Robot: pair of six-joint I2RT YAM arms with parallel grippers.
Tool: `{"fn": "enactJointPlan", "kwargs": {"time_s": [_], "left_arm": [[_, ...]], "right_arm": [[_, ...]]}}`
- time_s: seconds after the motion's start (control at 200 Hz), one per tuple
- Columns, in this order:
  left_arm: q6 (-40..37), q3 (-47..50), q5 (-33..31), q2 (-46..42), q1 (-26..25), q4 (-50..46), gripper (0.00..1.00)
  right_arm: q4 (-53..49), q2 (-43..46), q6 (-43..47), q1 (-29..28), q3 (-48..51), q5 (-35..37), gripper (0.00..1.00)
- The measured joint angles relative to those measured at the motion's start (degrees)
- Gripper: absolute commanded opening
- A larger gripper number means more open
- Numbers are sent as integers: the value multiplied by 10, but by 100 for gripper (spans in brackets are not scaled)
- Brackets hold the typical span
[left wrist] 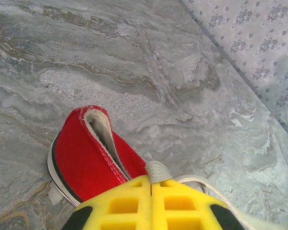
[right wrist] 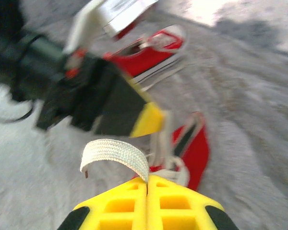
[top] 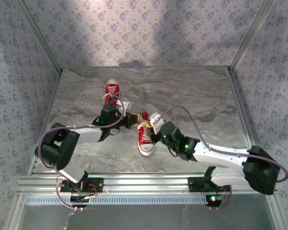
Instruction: Tie the shoes
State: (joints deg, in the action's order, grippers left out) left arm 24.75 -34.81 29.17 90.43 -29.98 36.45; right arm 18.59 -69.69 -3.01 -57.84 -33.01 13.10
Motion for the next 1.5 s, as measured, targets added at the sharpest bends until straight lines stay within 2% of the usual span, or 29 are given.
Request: {"fn": "enactJointPlan", "kwargs": {"time_s": [0.215, 0.29, 0.32, 0.36, 0.535, 0.715, 0.864, 1.019, 1.074, 1.179, 1.504], "left_arm": [[0, 0, 1, 1, 2, 0, 0], [0, 0, 2, 1, 3, 0, 0], [0, 0, 2, 1, 3, 0, 0], [0, 0, 2, 1, 3, -1, 0], [0, 0, 2, 1, 4, -2, 0], [-1, 0, 4, 1, 4, -2, 0], [-10, 0, 13, 1, 4, -2, 0], [-34, 0, 20, -1, 1, -4, 0], [-45, 0, 21, -5, -2, -10, 0], [-62, 0, 23, -16, -9, -20, 0], [-78, 0, 26, -19, -12, -22, 0]], "right_arm": [[7, -111, 47, -39, -63, -61, 9], [16, -147, 54, -45, -83, -61, 52], [19, -157, 54, -47, -87, -61, 60], [20, -165, 55, -47, -89, -63, 63], [14, -146, 59, -47, -87, -64, 63], [-5, -19, 41, -22, -59, -50, 63], [-51, 40, -29, 39, -56, -16, 52], [-150, 9, -123, 106, -80, -12, 55], [-180, -14, -148, 119, -96, -24, 59], [-210, -57, -180, 119, -128, -55, 66], [-230, -144, -237, 127, -176, -84, 64]]}}
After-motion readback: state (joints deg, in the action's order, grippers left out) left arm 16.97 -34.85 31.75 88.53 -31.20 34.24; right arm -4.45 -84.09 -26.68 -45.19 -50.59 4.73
